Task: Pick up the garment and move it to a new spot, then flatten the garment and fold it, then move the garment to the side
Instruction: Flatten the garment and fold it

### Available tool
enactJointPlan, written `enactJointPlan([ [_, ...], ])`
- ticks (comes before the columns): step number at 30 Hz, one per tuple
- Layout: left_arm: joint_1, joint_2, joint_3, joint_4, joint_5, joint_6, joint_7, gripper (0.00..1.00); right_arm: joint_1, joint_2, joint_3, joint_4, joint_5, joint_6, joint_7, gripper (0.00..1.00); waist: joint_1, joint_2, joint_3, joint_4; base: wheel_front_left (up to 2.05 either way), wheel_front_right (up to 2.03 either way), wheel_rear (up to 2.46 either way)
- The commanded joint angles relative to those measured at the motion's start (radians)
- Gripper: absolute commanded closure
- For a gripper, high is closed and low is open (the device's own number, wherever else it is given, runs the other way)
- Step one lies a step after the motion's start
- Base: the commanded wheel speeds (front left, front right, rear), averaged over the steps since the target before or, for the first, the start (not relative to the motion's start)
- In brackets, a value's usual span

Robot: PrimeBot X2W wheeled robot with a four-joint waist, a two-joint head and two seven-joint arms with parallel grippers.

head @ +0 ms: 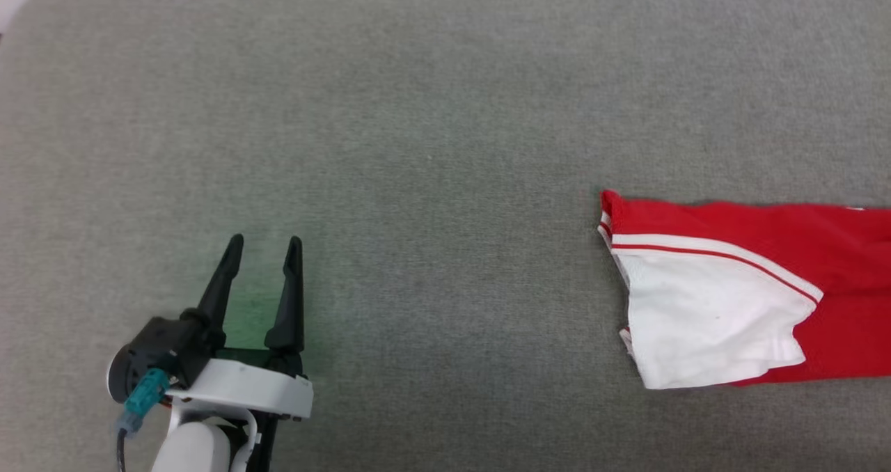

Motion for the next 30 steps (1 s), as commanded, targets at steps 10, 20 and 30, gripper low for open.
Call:
enactJointPlan([
  [10,0.011,-0.009,0.015,0.023,0.001,-0.006,0.000,0.00,-0.015,0.116,0.099,-0.139,0.092,-0.002,0.066,1.00,0.0000,0.0000,-0.039,-0.018,0.00,0.00,0.00],
  [20,0.027,-0.024,0.010,0.035,-0.010,-0.006,0.000,0.00,0.103,0.228,0.271,-0.579,0.237,-0.002,0.262,1.00,0.0000,0.0000,-0.090,0.005,0.00,0.00,0.00],
  [30,0.050,-0.037,-0.005,0.044,-0.029,-0.006,0.000,0.00,0.107,0.315,0.429,-0.747,0.235,-0.002,0.296,1.00,0.0000,0.0000,-0.112,0.051,0.00,0.00,0.00],
])
